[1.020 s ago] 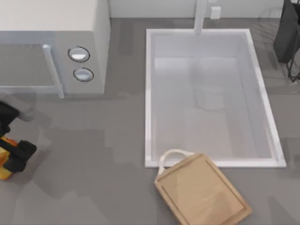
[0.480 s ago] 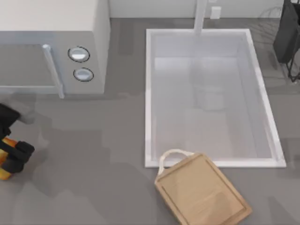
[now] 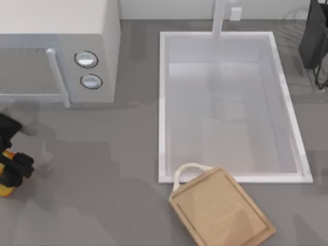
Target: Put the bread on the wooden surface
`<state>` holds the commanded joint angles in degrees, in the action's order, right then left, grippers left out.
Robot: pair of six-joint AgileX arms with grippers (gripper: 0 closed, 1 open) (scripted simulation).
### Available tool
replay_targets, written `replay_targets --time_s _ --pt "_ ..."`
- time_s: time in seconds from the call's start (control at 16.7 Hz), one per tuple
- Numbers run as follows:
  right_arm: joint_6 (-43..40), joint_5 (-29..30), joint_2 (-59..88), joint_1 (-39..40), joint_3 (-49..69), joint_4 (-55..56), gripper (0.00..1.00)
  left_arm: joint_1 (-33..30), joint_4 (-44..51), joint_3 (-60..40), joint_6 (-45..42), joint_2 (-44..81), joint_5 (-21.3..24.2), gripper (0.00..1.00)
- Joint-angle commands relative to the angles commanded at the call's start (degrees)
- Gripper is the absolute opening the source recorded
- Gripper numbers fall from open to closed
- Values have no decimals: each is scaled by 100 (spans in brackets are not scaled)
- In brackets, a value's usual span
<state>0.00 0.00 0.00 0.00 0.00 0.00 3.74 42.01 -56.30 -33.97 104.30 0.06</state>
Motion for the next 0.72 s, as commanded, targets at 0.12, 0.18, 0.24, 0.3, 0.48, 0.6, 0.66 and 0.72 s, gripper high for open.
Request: replay_targets --time_s 0.12,0.18,0.24,0.3,0.48,0.6,0.66,0.72 --pt "0 0 0 0 0 0 100 0 0 0 0 0 0 0" --pt "0 0 0 0 0 0 100 0 0 0 0 0 0 0" --pt "0 0 0 0 0 0 100 0 0 0 0 0 0 0" --pt "0 0 0 0 0 0 100 0 0 0 0 0 0 0" --pt "0 0 0 0 0 0 100 0 0 0 0 0 0 0" --pt "0 0 0 0 0 0 100 -10 0 -3 -4 -14 4 0" --pt "0 0 0 0 0 0 100 -9 18 -18 -4 -17 4 0" --pt "0 0 0 0 0 0 100 -6 94 -80 -3 -34 5 0"
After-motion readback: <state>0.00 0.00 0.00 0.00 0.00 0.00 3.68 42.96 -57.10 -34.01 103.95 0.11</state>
